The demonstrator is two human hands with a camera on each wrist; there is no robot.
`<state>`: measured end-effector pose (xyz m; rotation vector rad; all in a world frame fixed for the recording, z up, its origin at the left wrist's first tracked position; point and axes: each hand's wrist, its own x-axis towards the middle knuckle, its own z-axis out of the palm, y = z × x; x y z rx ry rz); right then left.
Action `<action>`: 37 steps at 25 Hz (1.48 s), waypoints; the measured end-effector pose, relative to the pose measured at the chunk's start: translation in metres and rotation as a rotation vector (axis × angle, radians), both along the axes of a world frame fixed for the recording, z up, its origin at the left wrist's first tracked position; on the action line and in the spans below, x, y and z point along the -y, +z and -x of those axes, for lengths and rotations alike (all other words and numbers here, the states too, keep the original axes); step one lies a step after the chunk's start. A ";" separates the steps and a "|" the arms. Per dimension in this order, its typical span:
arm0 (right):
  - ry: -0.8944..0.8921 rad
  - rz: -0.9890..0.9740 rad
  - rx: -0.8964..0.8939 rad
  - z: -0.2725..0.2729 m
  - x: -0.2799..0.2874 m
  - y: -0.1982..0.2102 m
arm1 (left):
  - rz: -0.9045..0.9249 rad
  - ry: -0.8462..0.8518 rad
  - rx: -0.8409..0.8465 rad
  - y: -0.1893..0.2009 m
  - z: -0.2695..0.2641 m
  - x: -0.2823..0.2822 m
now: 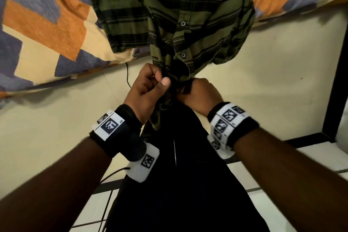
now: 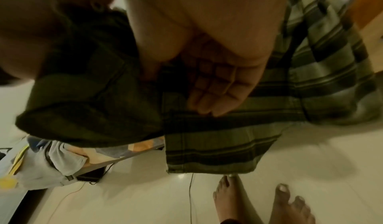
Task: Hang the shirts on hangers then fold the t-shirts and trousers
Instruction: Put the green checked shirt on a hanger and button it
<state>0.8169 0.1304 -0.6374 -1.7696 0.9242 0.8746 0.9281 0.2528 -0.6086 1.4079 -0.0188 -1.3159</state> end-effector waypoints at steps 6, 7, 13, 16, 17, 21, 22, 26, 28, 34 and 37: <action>-0.495 0.060 0.112 -0.009 -0.016 -0.020 | -0.081 -0.089 0.144 0.006 -0.004 -0.002; -0.478 0.090 0.108 -0.004 -0.010 -0.024 | -0.134 -0.086 0.195 0.006 -0.007 -0.002; -0.308 0.024 0.182 0.050 0.042 -0.019 | -0.425 -0.252 0.589 -0.009 -0.048 -0.022; -0.141 -0.038 0.163 0.063 0.054 -0.014 | -0.452 -0.337 0.644 -0.005 -0.050 -0.022; -0.142 -0.100 0.149 0.064 0.056 -0.010 | -0.445 -0.338 0.621 -0.001 -0.046 -0.019; -0.447 -0.449 0.083 0.066 0.054 0.010 | -0.327 -0.279 0.449 0.020 -0.019 -0.006; -0.557 -0.523 0.094 0.065 0.051 0.016 | -0.274 -0.268 0.452 0.026 -0.011 -0.004; -0.837 -0.662 0.223 0.058 0.038 0.033 | -0.072 -0.210 0.484 0.040 0.013 0.009; -0.935 -0.699 0.258 0.053 0.032 0.037 | -0.076 -0.166 0.417 0.037 0.018 0.015; -0.941 -0.454 0.351 0.035 0.022 0.049 | -0.126 -0.205 0.625 0.022 0.025 0.013; -0.922 -0.290 0.338 0.030 0.018 0.055 | -0.136 -0.261 0.682 0.021 0.028 0.015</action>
